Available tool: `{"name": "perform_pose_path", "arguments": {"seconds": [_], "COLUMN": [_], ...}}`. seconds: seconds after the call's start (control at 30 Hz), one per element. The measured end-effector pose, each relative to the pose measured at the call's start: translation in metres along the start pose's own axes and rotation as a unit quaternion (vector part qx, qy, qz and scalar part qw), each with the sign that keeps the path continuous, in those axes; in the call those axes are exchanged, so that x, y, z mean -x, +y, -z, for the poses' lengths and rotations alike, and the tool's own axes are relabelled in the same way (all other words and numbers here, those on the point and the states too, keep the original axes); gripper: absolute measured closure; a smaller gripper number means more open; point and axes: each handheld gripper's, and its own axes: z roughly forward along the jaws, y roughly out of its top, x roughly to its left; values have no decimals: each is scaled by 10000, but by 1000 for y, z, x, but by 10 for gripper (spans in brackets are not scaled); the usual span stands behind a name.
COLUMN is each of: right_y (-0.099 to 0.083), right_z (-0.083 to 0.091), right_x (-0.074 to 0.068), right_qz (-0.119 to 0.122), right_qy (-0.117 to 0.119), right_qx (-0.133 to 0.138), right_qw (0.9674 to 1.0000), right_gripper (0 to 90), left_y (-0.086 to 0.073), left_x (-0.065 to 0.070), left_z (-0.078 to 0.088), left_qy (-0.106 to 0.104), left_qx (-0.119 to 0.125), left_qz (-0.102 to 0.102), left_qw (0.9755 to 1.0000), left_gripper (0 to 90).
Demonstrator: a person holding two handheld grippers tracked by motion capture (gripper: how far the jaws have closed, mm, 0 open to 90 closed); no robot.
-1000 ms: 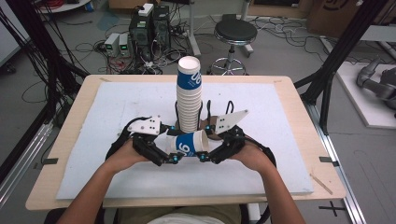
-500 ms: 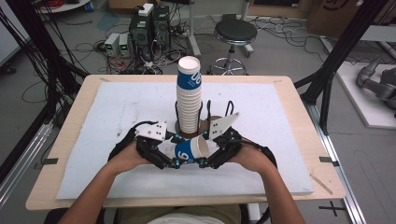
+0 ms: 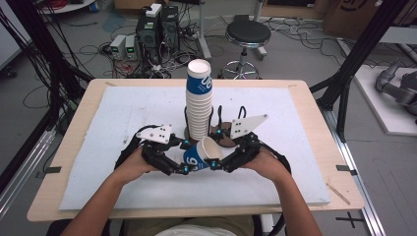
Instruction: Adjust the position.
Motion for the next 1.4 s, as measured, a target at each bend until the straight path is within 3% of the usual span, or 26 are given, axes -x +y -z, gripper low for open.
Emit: {"name": "perform_pose_path", "arguments": {"seconds": [0.1,0.2,0.33,0.53,0.63,0.73,0.97,1.27,1.4], "right_y": [0,-4,-8,-14,-15,-15,-16,-17,-16], "right_z": [10,17,17,5,-1,-5,-8,-13,-15], "right_x": [4,9,12,14,13,12,12,9,6], "right_qz": [-206,-432,-595,-893,-952,-972,-1157,-1105,-918], "right_qy": [-98,-145,-152,118,228,242,248,178,101], "right_qx": [584,1088,1324,1657,1775,1792,2180,2300,2214], "right_qw": [9980,9930,9893,9821,9792,9787,9688,9667,9708], "right_gripper": [167,168,168,168,168,169,183,248,273], "left_y": [-2,-2,-1,0,1,1,1,-1,-3], "left_x": [-4,-4,-5,-4,-3,-2,1,1,2], "left_z": [6,11,13,18,17,14,7,1,-4], "left_qy": [73,232,340,483,479,474,459,392,345], "left_qx": [459,800,1121,1588,1702,1690,1607,1618,1481], "left_qz": [146,157,208,288,307,301,256,342,365], "left_qw": [9988,9964,9929,9857,9838,9840,9856,9855,9877], "left_gripper": [307,305,305,304,303,303,301,306,312]}}
